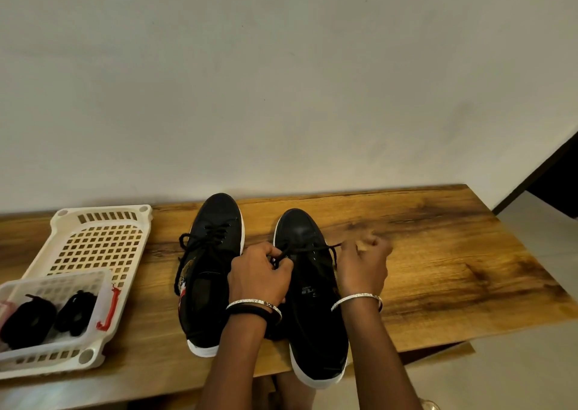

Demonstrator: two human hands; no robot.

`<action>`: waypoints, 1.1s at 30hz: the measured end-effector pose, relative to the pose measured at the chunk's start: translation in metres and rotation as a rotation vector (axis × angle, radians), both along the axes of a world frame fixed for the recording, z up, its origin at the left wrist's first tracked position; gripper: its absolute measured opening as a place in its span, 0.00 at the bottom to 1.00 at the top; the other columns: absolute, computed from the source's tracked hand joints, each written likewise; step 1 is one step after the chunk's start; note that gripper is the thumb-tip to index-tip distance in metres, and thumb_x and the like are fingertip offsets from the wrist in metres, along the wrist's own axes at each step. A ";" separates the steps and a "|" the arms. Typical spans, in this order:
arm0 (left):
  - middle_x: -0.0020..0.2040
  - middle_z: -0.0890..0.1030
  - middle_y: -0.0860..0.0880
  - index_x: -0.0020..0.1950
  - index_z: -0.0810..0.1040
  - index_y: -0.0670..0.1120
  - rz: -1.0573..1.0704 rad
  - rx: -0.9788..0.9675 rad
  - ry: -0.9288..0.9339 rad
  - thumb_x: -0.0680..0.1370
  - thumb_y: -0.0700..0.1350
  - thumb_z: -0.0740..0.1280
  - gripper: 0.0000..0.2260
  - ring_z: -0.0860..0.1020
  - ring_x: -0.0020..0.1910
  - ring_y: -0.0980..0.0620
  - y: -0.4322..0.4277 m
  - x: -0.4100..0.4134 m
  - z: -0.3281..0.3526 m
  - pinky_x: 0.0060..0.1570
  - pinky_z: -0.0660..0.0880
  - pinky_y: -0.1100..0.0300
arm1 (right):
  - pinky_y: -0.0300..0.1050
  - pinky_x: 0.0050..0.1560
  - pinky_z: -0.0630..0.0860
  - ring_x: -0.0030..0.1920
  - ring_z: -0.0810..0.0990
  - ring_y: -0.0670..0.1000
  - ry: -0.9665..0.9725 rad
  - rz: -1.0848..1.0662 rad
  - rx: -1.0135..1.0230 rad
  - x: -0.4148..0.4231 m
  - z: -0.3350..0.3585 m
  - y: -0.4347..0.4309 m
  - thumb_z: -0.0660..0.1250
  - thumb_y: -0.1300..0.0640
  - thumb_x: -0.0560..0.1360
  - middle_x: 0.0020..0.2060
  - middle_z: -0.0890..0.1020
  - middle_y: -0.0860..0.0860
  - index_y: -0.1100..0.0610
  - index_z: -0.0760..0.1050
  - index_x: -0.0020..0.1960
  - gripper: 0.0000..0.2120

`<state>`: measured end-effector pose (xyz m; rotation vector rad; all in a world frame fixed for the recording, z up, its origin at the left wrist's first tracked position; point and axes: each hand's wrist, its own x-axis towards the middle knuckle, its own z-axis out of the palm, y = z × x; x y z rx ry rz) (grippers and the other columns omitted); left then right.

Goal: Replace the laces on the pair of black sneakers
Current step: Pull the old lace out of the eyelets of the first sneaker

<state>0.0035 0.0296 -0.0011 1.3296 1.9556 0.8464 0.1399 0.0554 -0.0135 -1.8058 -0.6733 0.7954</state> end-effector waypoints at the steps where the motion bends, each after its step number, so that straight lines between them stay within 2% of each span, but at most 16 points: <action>1: 0.33 0.81 0.51 0.48 0.81 0.52 0.000 -0.002 0.005 0.76 0.47 0.70 0.02 0.79 0.23 0.56 0.000 0.000 0.000 0.27 0.71 0.70 | 0.47 0.38 0.73 0.34 0.79 0.52 -0.146 0.111 0.062 -0.002 0.003 -0.003 0.67 0.60 0.76 0.34 0.80 0.51 0.52 0.66 0.61 0.17; 2: 0.33 0.81 0.51 0.48 0.81 0.52 -0.001 -0.003 0.014 0.76 0.47 0.70 0.02 0.79 0.23 0.56 0.001 0.000 0.000 0.27 0.71 0.70 | 0.46 0.36 0.73 0.33 0.78 0.49 -0.262 0.248 0.129 -0.006 0.007 -0.006 0.69 0.60 0.75 0.32 0.79 0.48 0.50 0.66 0.62 0.20; 4: 0.33 0.81 0.52 0.48 0.81 0.52 -0.006 -0.003 0.030 0.76 0.47 0.69 0.02 0.79 0.23 0.57 0.001 -0.001 0.000 0.29 0.73 0.68 | 0.43 0.36 0.72 0.33 0.76 0.45 -0.476 0.521 0.168 -0.014 0.009 -0.004 0.70 0.59 0.74 0.31 0.77 0.46 0.48 0.73 0.58 0.15; 6: 0.33 0.81 0.52 0.48 0.81 0.52 -0.010 -0.003 0.035 0.76 0.47 0.69 0.02 0.79 0.22 0.56 0.001 0.000 -0.001 0.30 0.74 0.66 | 0.42 0.40 0.71 0.41 0.76 0.45 -0.759 0.732 0.050 -0.021 0.005 -0.005 0.69 0.56 0.77 0.40 0.77 0.45 0.48 0.77 0.56 0.09; 8: 0.32 0.81 0.52 0.48 0.81 0.52 -0.007 0.000 0.034 0.77 0.46 0.69 0.02 0.79 0.22 0.56 0.000 0.000 0.000 0.27 0.72 0.69 | 0.43 0.43 0.70 0.50 0.78 0.50 -0.882 0.801 0.003 -0.025 0.002 -0.006 0.65 0.56 0.79 0.50 0.77 0.48 0.51 0.77 0.57 0.07; 10: 0.32 0.81 0.51 0.48 0.81 0.52 -0.001 0.004 0.035 0.77 0.46 0.69 0.02 0.79 0.22 0.56 0.000 0.000 0.000 0.27 0.72 0.69 | 0.44 0.43 0.70 0.51 0.78 0.52 -0.867 0.779 0.034 -0.027 -0.001 -0.006 0.63 0.55 0.80 0.52 0.77 0.49 0.52 0.76 0.56 0.06; 12: 0.32 0.81 0.51 0.49 0.81 0.52 0.001 0.003 0.037 0.77 0.47 0.69 0.02 0.79 0.22 0.57 0.000 0.000 0.001 0.28 0.72 0.68 | 0.46 0.41 0.71 0.47 0.78 0.53 -0.752 0.686 0.084 -0.027 -0.004 -0.003 0.63 0.56 0.80 0.47 0.79 0.49 0.53 0.75 0.52 0.04; 14: 0.31 0.81 0.52 0.48 0.81 0.52 0.002 0.003 0.034 0.77 0.47 0.69 0.02 0.79 0.22 0.57 0.000 0.001 0.001 0.29 0.74 0.67 | 0.44 0.36 0.67 0.40 0.77 0.54 -0.530 0.469 0.134 -0.026 -0.004 -0.001 0.63 0.58 0.80 0.40 0.80 0.51 0.56 0.74 0.50 0.03; 17: 0.31 0.81 0.52 0.47 0.80 0.52 0.003 0.004 0.025 0.76 0.47 0.69 0.01 0.79 0.22 0.56 -0.001 0.001 0.002 0.32 0.77 0.64 | 0.36 0.31 0.67 0.39 0.80 0.57 -0.099 0.006 0.159 -0.016 0.003 0.002 0.62 0.62 0.80 0.37 0.82 0.56 0.59 0.74 0.50 0.02; 19: 0.32 0.81 0.52 0.47 0.80 0.52 0.002 0.000 0.021 0.77 0.47 0.70 0.01 0.79 0.22 0.56 -0.001 0.001 0.003 0.32 0.78 0.64 | 0.43 0.35 0.69 0.38 0.81 0.56 0.027 -0.104 0.094 -0.007 0.005 0.001 0.63 0.61 0.80 0.39 0.83 0.56 0.58 0.74 0.52 0.03; 21: 0.31 0.81 0.52 0.48 0.80 0.52 0.004 0.000 0.018 0.77 0.47 0.70 0.02 0.79 0.22 0.56 -0.001 0.001 0.003 0.33 0.78 0.63 | 0.45 0.37 0.68 0.36 0.79 0.52 -0.131 0.024 0.042 -0.004 0.007 -0.002 0.65 0.60 0.78 0.37 0.82 0.53 0.56 0.72 0.57 0.09; 24: 0.30 0.81 0.52 0.48 0.81 0.52 0.007 0.000 0.026 0.76 0.47 0.70 0.02 0.79 0.22 0.56 -0.001 0.001 0.004 0.34 0.79 0.62 | 0.45 0.33 0.70 0.33 0.77 0.47 -0.461 0.317 0.126 -0.009 0.010 -0.007 0.69 0.60 0.75 0.31 0.77 0.46 0.50 0.68 0.65 0.21; 26: 0.30 0.81 0.52 0.48 0.81 0.52 0.004 -0.004 0.035 0.76 0.48 0.69 0.02 0.78 0.21 0.57 -0.001 0.001 0.005 0.35 0.80 0.60 | 0.44 0.34 0.71 0.36 0.78 0.47 -0.627 0.542 0.128 -0.014 0.007 -0.006 0.68 0.57 0.75 0.33 0.77 0.45 0.48 0.72 0.62 0.17; 29: 0.29 0.81 0.52 0.48 0.81 0.52 0.003 -0.001 0.040 0.76 0.47 0.69 0.03 0.78 0.21 0.57 -0.001 0.001 0.005 0.35 0.80 0.60 | 0.43 0.41 0.69 0.50 0.78 0.50 -0.878 0.763 0.020 -0.023 0.004 -0.006 0.65 0.53 0.80 0.49 0.78 0.47 0.50 0.77 0.57 0.07; 31: 0.29 0.81 0.52 0.49 0.81 0.52 0.005 -0.002 0.043 0.76 0.47 0.69 0.03 0.78 0.21 0.57 -0.001 0.001 0.004 0.35 0.79 0.61 | 0.44 0.42 0.70 0.51 0.78 0.51 -0.878 0.772 0.015 -0.026 0.000 -0.005 0.63 0.53 0.81 0.51 0.77 0.48 0.52 0.76 0.55 0.06; 33: 0.29 0.81 0.51 0.49 0.81 0.52 0.005 -0.001 0.045 0.76 0.47 0.69 0.03 0.78 0.21 0.57 -0.002 0.001 0.004 0.35 0.79 0.62 | 0.47 0.41 0.73 0.46 0.79 0.52 -0.751 0.669 0.073 -0.027 -0.004 -0.003 0.63 0.54 0.80 0.47 0.79 0.49 0.53 0.76 0.51 0.04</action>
